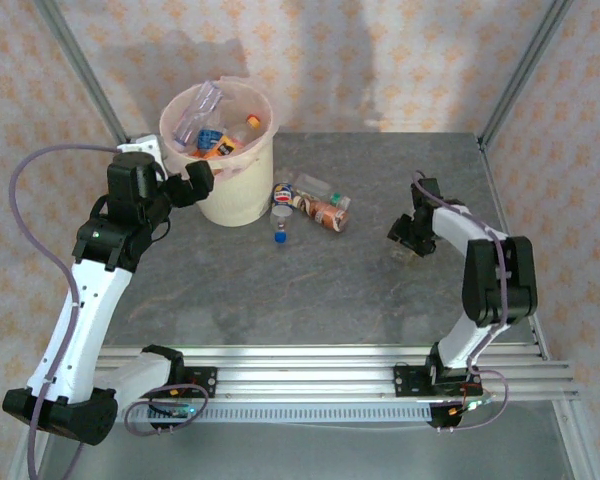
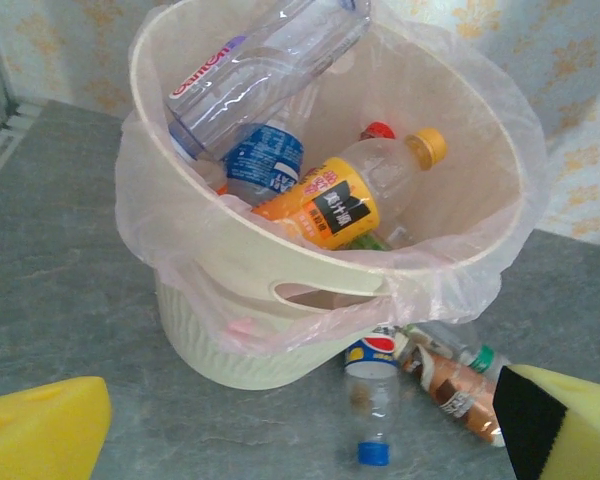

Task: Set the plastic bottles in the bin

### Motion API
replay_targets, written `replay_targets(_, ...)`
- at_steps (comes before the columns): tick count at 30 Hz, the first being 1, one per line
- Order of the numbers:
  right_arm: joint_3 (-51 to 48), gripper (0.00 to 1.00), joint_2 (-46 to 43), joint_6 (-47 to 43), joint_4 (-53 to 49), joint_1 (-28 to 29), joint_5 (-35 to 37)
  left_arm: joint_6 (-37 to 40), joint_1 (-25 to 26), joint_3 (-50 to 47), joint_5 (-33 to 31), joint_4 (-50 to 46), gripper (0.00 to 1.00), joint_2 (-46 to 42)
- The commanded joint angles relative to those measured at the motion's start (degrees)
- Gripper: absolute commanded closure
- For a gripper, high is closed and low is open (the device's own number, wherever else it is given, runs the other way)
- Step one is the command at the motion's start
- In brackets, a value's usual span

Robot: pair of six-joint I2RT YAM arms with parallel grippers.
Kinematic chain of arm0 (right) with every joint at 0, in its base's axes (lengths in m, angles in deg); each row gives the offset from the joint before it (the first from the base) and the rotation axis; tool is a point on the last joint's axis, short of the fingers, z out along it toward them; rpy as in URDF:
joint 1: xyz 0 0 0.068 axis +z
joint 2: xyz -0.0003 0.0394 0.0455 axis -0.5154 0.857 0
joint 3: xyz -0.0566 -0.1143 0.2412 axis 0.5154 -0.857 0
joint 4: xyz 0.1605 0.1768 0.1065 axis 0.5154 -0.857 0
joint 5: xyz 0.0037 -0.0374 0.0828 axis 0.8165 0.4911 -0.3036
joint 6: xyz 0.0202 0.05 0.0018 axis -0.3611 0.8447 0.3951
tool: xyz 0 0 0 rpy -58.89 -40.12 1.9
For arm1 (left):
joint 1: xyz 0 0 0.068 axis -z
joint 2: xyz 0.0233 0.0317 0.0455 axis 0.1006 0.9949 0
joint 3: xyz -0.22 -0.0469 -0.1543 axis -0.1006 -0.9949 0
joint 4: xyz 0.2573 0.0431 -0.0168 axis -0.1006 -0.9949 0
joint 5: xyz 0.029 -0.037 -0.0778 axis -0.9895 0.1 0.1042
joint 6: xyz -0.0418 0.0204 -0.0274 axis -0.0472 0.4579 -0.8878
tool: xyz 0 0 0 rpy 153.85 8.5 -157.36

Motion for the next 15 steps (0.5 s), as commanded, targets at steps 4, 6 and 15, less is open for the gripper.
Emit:
replay_targets(4, -1.7, 0.49, -14.2, -2.1, 2.9, 5.1, 0.6, -6.6, 0.1, -0.4, 7.3, 7.3, 0.00, 1.3)
replay_targets(6, -1.6, 0.49, -17.5, -2.2, 4.3, 7.1, -1.2, -8.7, 0.3, -0.6, 10.1, 9.7, 0.00, 2.3)
replay_targets(15, 3.2, 0.49, -23.8, -4.3, 11.2, 19.8, -9.6, -12.7, 7.6, 4.2, 14.4, 15.8, 0.00, 9.5)
